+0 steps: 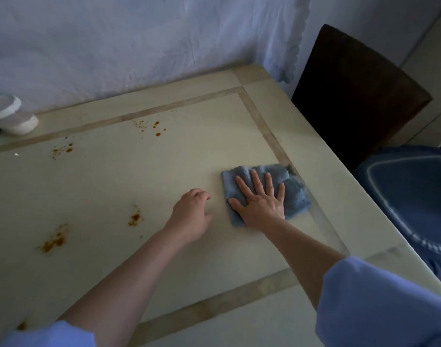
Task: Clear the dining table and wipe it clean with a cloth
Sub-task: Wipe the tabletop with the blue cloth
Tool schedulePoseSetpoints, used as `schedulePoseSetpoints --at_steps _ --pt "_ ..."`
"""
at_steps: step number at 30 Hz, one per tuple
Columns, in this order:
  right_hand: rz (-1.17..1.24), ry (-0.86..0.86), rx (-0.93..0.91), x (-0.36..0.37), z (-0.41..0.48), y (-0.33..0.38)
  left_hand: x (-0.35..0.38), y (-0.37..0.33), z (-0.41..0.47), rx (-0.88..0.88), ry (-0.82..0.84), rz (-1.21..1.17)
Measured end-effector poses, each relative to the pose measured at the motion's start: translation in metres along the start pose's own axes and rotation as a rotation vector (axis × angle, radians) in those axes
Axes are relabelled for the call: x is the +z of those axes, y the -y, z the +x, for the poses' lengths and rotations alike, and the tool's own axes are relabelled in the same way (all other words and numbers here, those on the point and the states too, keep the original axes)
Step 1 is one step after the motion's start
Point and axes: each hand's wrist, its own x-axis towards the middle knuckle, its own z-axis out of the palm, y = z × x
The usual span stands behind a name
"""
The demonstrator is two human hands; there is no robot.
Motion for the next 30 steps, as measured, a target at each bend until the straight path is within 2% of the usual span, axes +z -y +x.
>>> schedulePoseSetpoints --at_steps 6,9,12,18,23,27,30 --pt "-0.008 0.040 -0.249 0.039 -0.051 0.104 -0.012 0.040 -0.054 -0.022 -0.088 0.008" --pt "-0.038 0.045 -0.291 0.045 -0.060 0.109 -0.012 0.045 -0.066 -0.036 -0.094 0.001" --pt "0.007 0.030 -0.244 0.041 -0.064 0.072 -0.005 0.029 -0.066 0.001 -0.077 -0.005" --pt "0.042 -0.039 -0.022 0.030 -0.098 -0.019 0.018 -0.041 -0.058 0.180 0.013 -0.029" --pt "0.093 -0.014 0.164 0.027 -0.132 -0.067 0.036 -0.073 -0.070 0.275 0.115 -0.038" --pt "0.103 0.019 0.243 0.029 -0.140 -0.040 0.031 -0.046 -0.080 0.260 0.130 -0.020" --pt "0.060 0.036 0.100 0.040 -0.133 0.014 0.018 -0.012 -0.076 0.180 0.095 -0.014"
